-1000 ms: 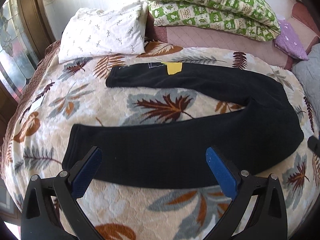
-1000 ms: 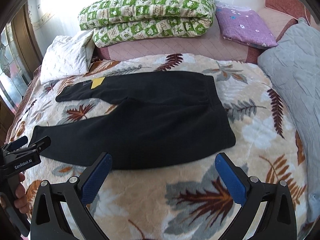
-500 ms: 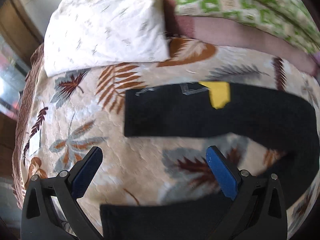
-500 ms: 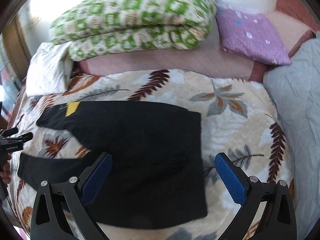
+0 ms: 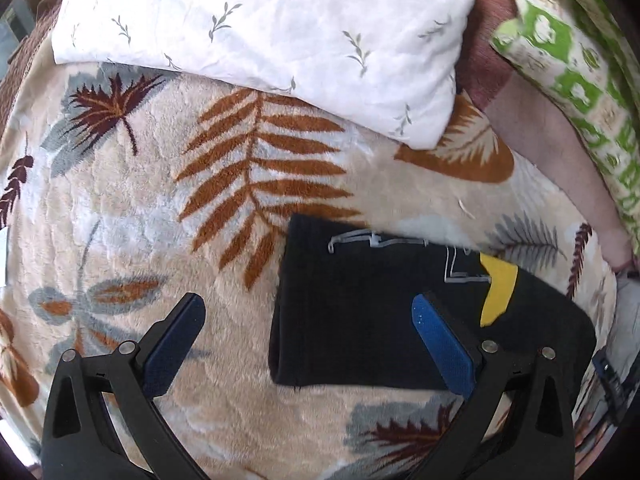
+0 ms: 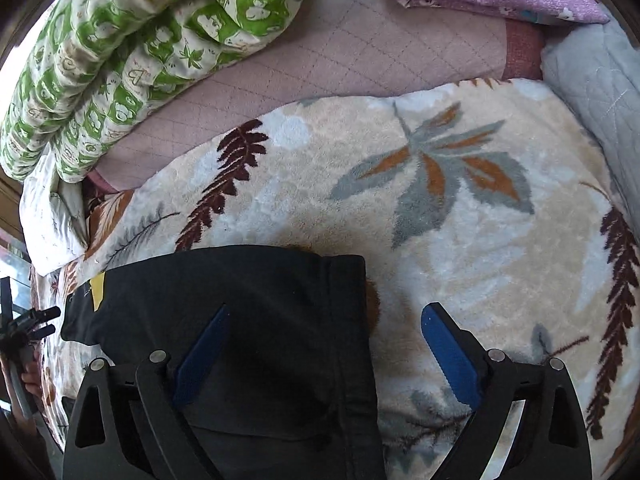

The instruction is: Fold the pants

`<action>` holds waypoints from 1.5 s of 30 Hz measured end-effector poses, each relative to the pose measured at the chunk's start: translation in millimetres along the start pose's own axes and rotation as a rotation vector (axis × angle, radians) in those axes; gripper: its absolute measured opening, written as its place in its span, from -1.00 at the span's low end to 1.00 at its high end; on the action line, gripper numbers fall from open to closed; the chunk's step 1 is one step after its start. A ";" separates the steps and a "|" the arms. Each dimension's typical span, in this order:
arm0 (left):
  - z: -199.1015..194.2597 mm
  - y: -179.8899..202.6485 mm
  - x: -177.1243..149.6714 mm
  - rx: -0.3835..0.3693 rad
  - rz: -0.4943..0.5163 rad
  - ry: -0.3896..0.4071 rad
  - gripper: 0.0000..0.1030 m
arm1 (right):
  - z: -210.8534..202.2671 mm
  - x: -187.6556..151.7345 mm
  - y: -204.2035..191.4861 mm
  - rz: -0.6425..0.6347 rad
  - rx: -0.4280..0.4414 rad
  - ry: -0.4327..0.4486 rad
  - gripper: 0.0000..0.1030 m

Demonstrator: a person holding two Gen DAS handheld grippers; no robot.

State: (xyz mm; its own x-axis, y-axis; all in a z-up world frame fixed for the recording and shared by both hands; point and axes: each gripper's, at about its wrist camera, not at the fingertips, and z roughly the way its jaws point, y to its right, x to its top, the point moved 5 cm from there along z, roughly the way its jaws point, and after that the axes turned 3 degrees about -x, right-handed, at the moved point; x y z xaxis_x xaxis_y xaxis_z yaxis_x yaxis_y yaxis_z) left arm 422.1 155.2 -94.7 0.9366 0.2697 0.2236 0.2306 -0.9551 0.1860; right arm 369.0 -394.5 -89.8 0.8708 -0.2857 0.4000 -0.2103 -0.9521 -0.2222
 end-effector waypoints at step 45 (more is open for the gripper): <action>-42.0 80.5 8.4 -0.005 0.269 0.156 -0.87 | -13.7 15.5 -27.8 -0.221 -0.007 -0.023 -0.41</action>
State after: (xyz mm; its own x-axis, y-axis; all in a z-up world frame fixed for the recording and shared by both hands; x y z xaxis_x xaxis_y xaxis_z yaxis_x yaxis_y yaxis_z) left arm 437.5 85.7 -37.6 0.9122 0.0228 0.4092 -0.0222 -0.9942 0.1049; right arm 382.3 -374.0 -65.3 0.9062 -0.0672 0.4175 -0.0160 -0.9920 -0.1250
